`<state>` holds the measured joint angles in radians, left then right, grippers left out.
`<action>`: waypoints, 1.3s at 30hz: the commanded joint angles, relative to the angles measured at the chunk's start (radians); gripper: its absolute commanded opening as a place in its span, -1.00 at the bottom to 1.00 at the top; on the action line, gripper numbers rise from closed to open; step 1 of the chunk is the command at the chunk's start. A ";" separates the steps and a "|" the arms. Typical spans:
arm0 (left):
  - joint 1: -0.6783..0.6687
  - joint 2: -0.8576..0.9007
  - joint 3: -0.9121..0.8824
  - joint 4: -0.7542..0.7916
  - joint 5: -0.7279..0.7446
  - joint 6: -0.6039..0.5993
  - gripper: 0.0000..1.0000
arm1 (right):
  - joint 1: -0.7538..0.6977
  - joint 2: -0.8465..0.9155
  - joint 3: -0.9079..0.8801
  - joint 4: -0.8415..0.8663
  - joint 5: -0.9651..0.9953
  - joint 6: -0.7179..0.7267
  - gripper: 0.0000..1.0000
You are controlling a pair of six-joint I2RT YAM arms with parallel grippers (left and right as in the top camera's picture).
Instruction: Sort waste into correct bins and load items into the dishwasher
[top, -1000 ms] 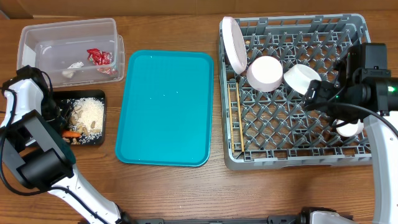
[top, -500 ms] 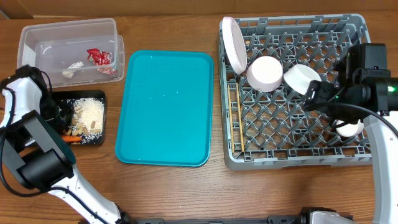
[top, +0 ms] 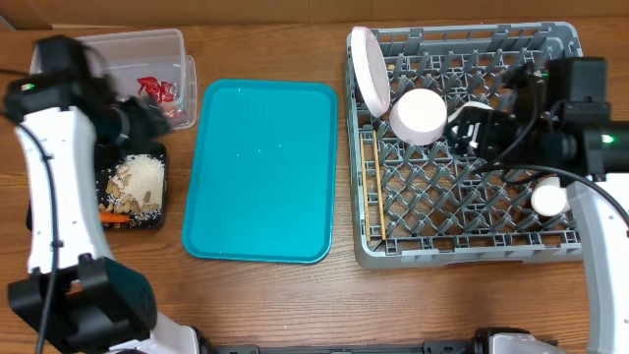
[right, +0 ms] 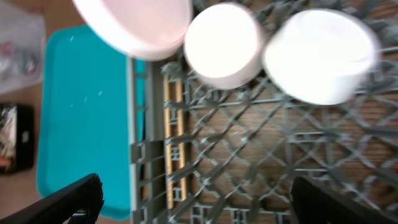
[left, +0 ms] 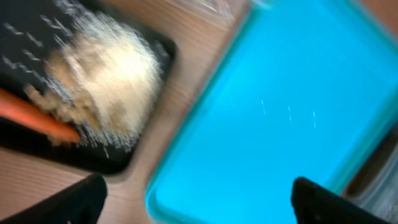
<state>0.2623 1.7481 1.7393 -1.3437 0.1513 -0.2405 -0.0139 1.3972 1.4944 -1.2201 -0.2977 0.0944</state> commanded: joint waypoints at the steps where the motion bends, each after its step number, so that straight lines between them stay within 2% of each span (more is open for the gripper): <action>1: -0.064 -0.011 0.005 -0.124 0.014 0.106 0.97 | 0.034 0.045 -0.003 -0.036 -0.023 -0.047 1.00; 7: -0.095 -0.017 0.001 -0.319 -0.003 0.114 1.00 | 0.038 0.078 -0.003 -0.157 0.126 -0.038 1.00; 12: -0.095 -0.091 -0.040 -0.335 -0.030 0.118 1.00 | 0.037 0.023 -0.003 -0.158 0.150 0.002 1.00; 18: -0.095 -0.348 -0.241 -0.152 -0.031 0.138 1.00 | 0.053 -0.146 -0.079 -0.025 0.195 0.023 1.00; 25: -0.095 -0.789 -0.573 0.156 0.012 0.190 0.99 | 0.053 -0.466 -0.366 0.154 0.240 0.074 1.00; 29: -0.095 -1.006 -0.726 0.251 0.026 0.176 0.99 | 0.053 -0.637 -0.473 0.172 0.273 0.086 1.00; 34: -0.095 -1.143 -0.828 0.283 0.026 0.108 0.99 | 0.053 -0.751 -0.495 0.082 0.290 0.085 1.00; 39: -0.095 -1.147 -0.837 0.270 0.025 0.106 0.99 | 0.053 -0.755 -0.495 0.024 0.290 0.085 1.00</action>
<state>0.1696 0.6067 0.9131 -1.0706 0.1619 -0.1127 0.0345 0.6388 1.0069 -1.1923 -0.0219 0.1719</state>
